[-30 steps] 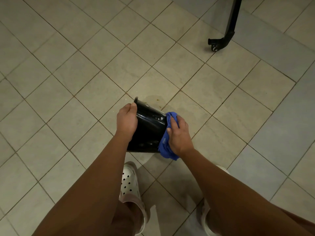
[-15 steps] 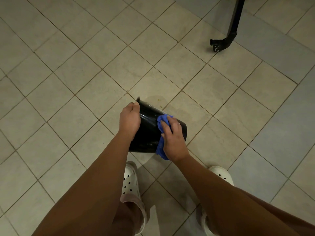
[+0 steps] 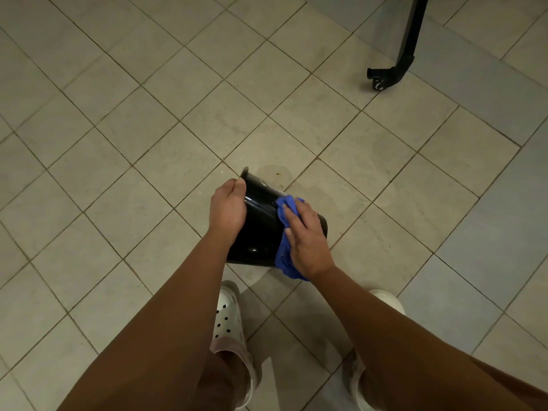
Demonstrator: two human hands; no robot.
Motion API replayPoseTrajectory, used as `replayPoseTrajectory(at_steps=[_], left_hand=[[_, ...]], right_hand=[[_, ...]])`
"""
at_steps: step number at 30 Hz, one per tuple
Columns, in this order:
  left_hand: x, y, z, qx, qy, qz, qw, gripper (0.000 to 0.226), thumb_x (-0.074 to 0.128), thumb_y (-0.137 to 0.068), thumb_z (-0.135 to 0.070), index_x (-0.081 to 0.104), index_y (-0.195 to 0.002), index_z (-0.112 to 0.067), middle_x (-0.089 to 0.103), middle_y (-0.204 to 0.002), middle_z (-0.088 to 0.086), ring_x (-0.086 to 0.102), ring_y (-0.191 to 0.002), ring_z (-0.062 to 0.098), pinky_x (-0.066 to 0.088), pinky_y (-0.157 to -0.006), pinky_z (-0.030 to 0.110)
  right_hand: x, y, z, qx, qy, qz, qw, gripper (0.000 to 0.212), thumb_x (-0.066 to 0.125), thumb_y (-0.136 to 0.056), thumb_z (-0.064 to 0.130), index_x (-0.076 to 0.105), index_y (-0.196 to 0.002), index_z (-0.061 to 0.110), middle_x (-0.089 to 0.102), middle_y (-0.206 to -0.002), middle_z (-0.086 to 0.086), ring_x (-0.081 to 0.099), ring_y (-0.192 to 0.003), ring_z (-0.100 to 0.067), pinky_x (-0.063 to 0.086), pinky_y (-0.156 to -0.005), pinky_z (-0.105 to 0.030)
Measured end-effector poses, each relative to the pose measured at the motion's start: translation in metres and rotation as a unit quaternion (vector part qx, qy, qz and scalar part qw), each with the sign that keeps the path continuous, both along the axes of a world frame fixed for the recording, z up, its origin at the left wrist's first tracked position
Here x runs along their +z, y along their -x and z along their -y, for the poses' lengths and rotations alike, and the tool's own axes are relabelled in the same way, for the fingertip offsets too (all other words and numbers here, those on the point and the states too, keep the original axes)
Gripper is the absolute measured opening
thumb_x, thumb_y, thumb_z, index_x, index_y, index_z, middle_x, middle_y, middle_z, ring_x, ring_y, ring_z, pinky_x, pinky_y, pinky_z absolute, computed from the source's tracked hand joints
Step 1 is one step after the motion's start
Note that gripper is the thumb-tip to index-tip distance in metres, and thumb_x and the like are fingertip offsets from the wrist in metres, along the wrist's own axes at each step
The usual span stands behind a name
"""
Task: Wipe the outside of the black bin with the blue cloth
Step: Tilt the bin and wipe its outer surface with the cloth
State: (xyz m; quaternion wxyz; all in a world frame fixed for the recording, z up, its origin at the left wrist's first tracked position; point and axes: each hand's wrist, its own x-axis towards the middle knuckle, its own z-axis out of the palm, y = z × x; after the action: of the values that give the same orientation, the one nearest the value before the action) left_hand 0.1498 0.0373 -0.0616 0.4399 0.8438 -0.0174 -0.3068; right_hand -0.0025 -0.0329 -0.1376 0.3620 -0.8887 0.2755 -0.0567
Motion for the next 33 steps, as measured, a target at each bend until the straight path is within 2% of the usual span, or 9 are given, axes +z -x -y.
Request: replayPoseTrajectory(at_steps=[4,7,10,14,18,21,24,28,33], left_hand=[[-0.002,0.001,-0.001,0.013,0.003,0.009,1.0,0.034,0.042,-0.1,-0.033,0.063,-0.092,-0.008,0.065,-0.096,0.019,0.063,-0.097,0.037,0.049,-0.092,0.052],[-0.003,0.004,0.0,0.014,-0.002,0.022,1.0,0.035,0.041,-0.102,-0.033,0.064,-0.092,-0.009,0.064,-0.09,0.013,0.062,-0.093,0.032,0.049,-0.09,0.048],[-0.003,0.005,0.0,0.012,-0.007,0.025,1.0,0.037,0.04,-0.102,-0.033,0.064,-0.093,-0.007,0.064,-0.09,0.014,0.063,-0.093,0.034,0.049,-0.089,0.049],[-0.001,0.006,0.003,0.002,-0.007,0.013,1.0,0.035,0.04,-0.102,-0.033,0.064,-0.098,-0.008,0.065,-0.096,0.016,0.062,-0.096,0.033,0.05,-0.092,0.05],[-0.001,0.005,0.004,-0.001,-0.004,0.008,1.0,0.037,0.039,-0.098,-0.038,0.063,-0.098,-0.01,0.066,-0.099,0.016,0.064,-0.096,0.034,0.05,-0.094,0.055],[-0.002,0.004,0.003,0.016,0.014,0.014,1.0,0.031,0.04,-0.101,-0.033,0.063,-0.097,-0.012,0.065,-0.099,0.014,0.063,-0.099,0.033,0.05,-0.095,0.052],[-0.003,0.005,0.005,0.015,0.023,0.03,0.999,0.028,0.041,-0.102,-0.031,0.062,-0.093,-0.014,0.064,-0.092,0.01,0.063,-0.096,0.032,0.049,-0.093,0.048],[-0.003,0.006,0.004,0.006,0.02,0.031,0.999,0.032,0.041,-0.103,-0.031,0.064,-0.092,-0.012,0.066,-0.093,0.012,0.064,-0.096,0.031,0.051,-0.093,0.047],[-0.004,0.005,0.0,0.001,0.012,0.014,1.0,0.033,0.041,-0.101,-0.033,0.062,-0.086,-0.012,0.064,-0.09,0.013,0.063,-0.093,0.033,0.05,-0.095,0.053]], right_hand=[[0.001,-0.012,0.007,0.033,0.015,-0.034,0.999,0.05,0.031,-0.098,0.03,0.028,-0.145,0.013,0.024,-0.149,-0.014,0.021,-0.138,-0.028,0.021,-0.115,-0.043],[0.002,-0.015,0.01,-0.019,0.0,-0.097,0.995,0.05,0.035,-0.099,0.032,0.025,-0.144,0.013,0.021,-0.144,-0.013,0.021,-0.13,-0.025,0.024,-0.113,-0.037],[0.001,-0.012,0.007,-0.041,0.006,-0.116,0.992,0.047,0.036,-0.098,0.032,0.03,-0.14,0.01,0.024,-0.138,-0.015,0.024,-0.126,-0.027,0.03,-0.11,-0.042],[0.003,-0.008,-0.002,-0.043,0.04,-0.06,0.996,0.042,0.039,-0.095,0.027,0.041,-0.131,0.005,0.034,-0.133,-0.019,0.033,-0.121,-0.03,0.037,-0.103,-0.046],[0.006,-0.013,-0.004,0.023,0.043,0.008,0.999,0.045,0.035,-0.094,0.023,0.042,-0.134,0.005,0.035,-0.14,-0.019,0.035,-0.127,-0.033,0.033,-0.108,-0.046],[0.005,-0.02,0.01,0.041,0.033,-0.004,0.999,0.048,0.033,-0.098,0.029,0.032,-0.142,0.012,0.027,-0.147,-0.014,0.026,-0.134,-0.028,0.025,-0.113,-0.044],[0.002,-0.019,0.023,-0.015,-0.035,-0.057,0.998,0.05,0.032,-0.099,0.034,0.024,-0.145,0.017,0.019,-0.149,-0.007,0.021,-0.134,-0.023,0.019,-0.115,-0.037],[-0.001,-0.008,0.018,-0.07,-0.029,-0.078,0.994,0.045,0.036,-0.098,0.027,0.033,-0.14,0.008,0.027,-0.145,-0.012,0.027,-0.131,-0.026,0.026,-0.113,-0.036],[0.002,-0.005,0.0,-0.049,0.024,-0.002,0.999,0.041,0.036,-0.093,0.023,0.05,-0.125,0.0,0.044,-0.129,-0.021,0.043,-0.117,-0.032,0.042,-0.1,-0.044]])
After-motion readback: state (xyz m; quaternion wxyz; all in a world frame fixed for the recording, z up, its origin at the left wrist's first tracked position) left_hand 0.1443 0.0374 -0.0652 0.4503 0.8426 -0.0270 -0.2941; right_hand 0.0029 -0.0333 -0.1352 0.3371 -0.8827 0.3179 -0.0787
